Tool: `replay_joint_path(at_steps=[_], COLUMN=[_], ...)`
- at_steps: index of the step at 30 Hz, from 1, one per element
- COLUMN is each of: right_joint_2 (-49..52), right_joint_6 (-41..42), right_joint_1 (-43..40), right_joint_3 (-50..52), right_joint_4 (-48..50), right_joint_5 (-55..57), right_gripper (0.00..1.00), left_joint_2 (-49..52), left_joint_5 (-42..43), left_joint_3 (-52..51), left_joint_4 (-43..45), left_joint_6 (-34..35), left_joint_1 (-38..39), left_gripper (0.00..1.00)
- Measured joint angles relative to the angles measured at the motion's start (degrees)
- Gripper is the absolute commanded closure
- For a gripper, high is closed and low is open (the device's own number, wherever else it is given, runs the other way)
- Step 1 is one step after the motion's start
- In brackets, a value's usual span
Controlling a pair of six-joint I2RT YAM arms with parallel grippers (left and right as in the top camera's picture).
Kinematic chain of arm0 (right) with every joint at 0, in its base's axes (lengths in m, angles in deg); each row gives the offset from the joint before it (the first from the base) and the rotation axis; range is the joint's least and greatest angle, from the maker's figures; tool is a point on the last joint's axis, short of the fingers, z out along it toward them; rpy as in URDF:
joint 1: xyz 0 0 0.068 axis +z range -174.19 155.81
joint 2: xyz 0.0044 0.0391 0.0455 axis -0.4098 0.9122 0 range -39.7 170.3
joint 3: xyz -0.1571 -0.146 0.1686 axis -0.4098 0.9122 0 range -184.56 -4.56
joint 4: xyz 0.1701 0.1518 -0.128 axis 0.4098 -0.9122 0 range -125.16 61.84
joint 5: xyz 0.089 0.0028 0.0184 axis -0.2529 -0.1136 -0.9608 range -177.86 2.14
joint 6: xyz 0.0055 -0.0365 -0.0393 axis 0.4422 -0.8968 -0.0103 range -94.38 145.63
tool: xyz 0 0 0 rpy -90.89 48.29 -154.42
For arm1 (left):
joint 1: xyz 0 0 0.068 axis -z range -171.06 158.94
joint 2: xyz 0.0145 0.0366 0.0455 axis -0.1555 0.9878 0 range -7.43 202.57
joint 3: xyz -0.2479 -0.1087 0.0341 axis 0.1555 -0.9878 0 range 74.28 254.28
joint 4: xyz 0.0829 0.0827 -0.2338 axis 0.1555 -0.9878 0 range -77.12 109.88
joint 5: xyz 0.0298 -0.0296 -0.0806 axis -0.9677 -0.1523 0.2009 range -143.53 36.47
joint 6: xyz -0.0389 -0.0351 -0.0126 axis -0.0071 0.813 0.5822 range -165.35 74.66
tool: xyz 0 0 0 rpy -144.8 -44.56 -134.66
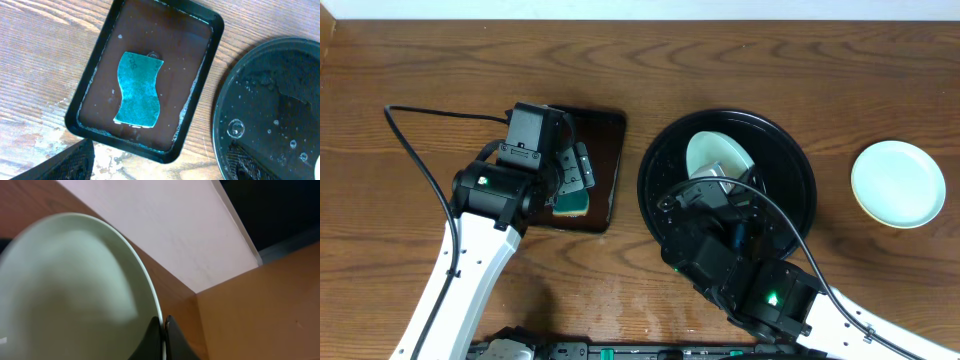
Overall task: Clean dirty plates on tray and stack at the side
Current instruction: 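Carry the white plate right and stack it on the plate pile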
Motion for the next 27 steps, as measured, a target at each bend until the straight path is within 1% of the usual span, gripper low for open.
replay_joint_path(at_steps=[1, 3, 6, 9, 11, 12, 14, 18, 20, 21, 22, 23, 27], right_joint_2=[0.0, -0.02, -0.13, -0.35, -0.46, -0.55, -0.57, -0.57, -0.55, -0.55, -0.52, -0.26, 2.89], right_joint_6=[1.42, 7.15, 19.37, 28.5, 32.96, 33.73, 34.4, 33.27, 32.98, 32.89, 32.89, 32.85, 33.11], right_joint_1=[-0.2, -1.86, -7.3, -16.5, -26.51, -30.18, -40.28, -60.28, -68.85, -73.11, -75.41, -81.15, -94.14], right_joint_3=[0.0, -0.04, 0.0, 0.09, 0.09, 0.09, 0.11, 0.11, 0.11, 0.11, 0.11, 0.11, 0.11], right_joint_4=[-0.72, -3.58, -9.81, -12.66, -12.31, -12.09, -10.95, -8.72, -7.56, -6.69, -6.23, -4.79, -0.57], right_joint_5=[0.0, -0.46, -4.68, -12.87, -21.31, -24.22, -32.92, -48.83, -54.49, -57.11, -58.34, -61.02, -65.94], right_gripper=[0.99, 0.99, 0.99, 0.99, 0.99, 0.99, 0.99, 0.99, 0.99, 0.99, 0.99, 0.99, 0.99], left_joint_2=[0.0, 0.0, 0.0, 0.0, 0.0, 0.0, 0.0, 0.0, 0.0, 0.0, 0.0, 0.0, 0.0], left_joint_5=[0.0, 0.0, 0.0, 0.0, 0.02, 0.02, 0.0, 0.02, 0.0, 0.0, 0.02, 0.0, 0.02], left_joint_3=[0.0, 0.0, 0.0, 0.0, 0.0, 0.0, 0.0, 0.0, 0.0, 0.0, 0.0, 0.0, 0.0], left_joint_4=[0.0, 0.0, 0.0, -0.04, -0.02, 0.0, -0.02, -0.04, 0.0, 0.0, 0.0, 0.02, -0.07], left_joint_6=[0.0, 0.0, 0.0, 0.0, 0.0, 0.0, 0.0, 0.0, 0.0, 0.0, 0.0, 0.0, 0.0], left_joint_1=[0.0, 0.0, 0.0, 0.0, 0.0, 0.0, 0.0, 0.0, 0.0, 0.0, 0.0, 0.0, 0.0], left_gripper=[0.15, 0.15, 0.15, 0.15, 0.15, 0.15, 0.15, 0.15, 0.15, 0.15, 0.15, 0.15, 0.15])
